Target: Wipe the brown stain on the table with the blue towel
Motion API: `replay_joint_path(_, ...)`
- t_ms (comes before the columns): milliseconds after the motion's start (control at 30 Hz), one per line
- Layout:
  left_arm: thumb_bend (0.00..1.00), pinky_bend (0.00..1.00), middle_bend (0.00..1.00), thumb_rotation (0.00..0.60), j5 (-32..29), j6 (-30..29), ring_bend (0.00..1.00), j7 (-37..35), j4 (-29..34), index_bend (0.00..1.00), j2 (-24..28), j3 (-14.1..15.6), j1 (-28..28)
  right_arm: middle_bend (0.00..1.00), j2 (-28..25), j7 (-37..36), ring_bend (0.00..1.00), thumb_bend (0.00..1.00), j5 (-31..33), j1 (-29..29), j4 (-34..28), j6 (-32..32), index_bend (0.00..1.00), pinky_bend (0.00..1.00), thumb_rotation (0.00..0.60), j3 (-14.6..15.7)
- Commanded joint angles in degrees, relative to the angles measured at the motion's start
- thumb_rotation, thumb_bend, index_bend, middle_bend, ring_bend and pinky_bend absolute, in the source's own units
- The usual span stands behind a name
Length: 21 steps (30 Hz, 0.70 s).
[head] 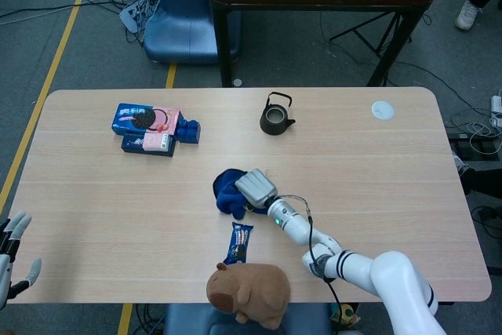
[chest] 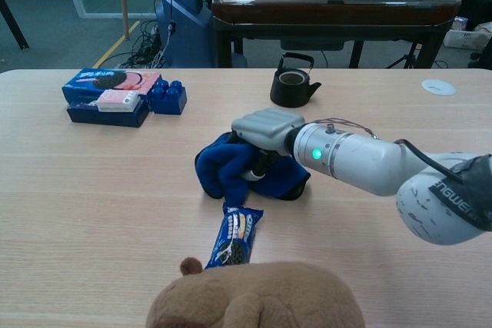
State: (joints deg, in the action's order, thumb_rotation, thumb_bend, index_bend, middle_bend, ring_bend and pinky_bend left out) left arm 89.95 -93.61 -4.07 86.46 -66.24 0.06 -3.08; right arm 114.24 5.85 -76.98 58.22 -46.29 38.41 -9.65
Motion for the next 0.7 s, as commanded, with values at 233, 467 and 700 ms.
replay_joint_path(233,0.36,0.05,0.05,0.6,0.1,0.3,0.04,0.1,-0.1,0.07,-0.1,0.0,0.1,0.67,-0.9,2.8,0.67,0.76,2.3,-0.3,2.6,-0.9,0.82,0.89,0.6,-1.0)
replay_joint_path(467,0.36,0.05,0.05,0.6,0.2,0.5,0.04,0.3,-0.1,0.07,-0.2,0.0,0.3,0.67,0.3,4.5,0.67,0.76,5.4,0.0,9.7,-3.5,0.82,0.89,0.6,-2.4)
replay_joint_path(700,0.36,0.05,0.05,0.6,0.0,0.3,0.04,0.2,-0.1,0.07,-0.1,0.0,0.1,0.67,1.1,5.7,0.67,0.76,7.4,0.2,16.8,-5.5,0.82,0.89,0.6,-3.4)
